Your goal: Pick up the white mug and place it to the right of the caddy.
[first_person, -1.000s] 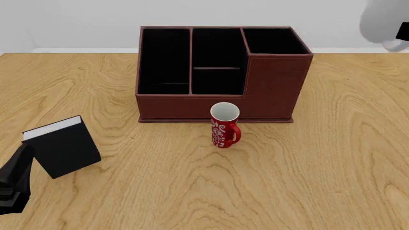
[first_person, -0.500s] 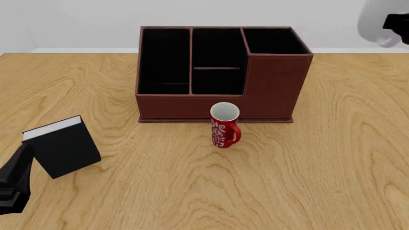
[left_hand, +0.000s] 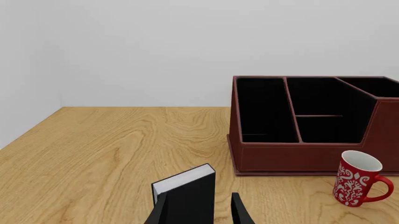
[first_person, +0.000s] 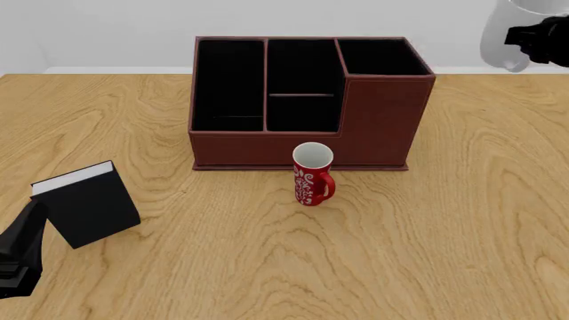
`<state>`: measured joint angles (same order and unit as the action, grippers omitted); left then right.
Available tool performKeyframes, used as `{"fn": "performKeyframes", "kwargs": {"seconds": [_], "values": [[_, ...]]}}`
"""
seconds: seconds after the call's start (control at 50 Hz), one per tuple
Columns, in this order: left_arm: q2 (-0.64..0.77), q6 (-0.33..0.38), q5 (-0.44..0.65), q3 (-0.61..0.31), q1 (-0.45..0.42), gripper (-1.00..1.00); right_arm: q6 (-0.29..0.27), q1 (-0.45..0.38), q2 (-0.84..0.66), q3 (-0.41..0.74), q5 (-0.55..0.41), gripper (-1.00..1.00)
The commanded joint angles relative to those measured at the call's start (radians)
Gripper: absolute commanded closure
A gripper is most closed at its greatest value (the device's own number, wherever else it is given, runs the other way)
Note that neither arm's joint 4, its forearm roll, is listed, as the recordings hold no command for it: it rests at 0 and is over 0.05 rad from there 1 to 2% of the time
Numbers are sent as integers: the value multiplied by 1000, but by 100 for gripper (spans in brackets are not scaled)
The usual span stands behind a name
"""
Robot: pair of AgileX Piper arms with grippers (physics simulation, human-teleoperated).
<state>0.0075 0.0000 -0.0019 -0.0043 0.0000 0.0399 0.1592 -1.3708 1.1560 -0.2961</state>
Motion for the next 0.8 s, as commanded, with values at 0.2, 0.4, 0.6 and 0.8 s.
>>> {"fn": "performKeyframes", "kwargs": {"seconds": [0.2, 0.4, 0.6, 0.8], "values": [[0, 0, 0, 0, 0, -100, -12, -23, -132, 40, 32, 100], [0, 0, 0, 0, 0, -100, -46, -11, -173, 32, 56, 100], [0, 0, 0, 0, 0, -100, -54, -7, -237, 27, 92, 100], [0, 0, 0, 0, 0, -100, -53, -19, -277, 26, 121, 100]]}}
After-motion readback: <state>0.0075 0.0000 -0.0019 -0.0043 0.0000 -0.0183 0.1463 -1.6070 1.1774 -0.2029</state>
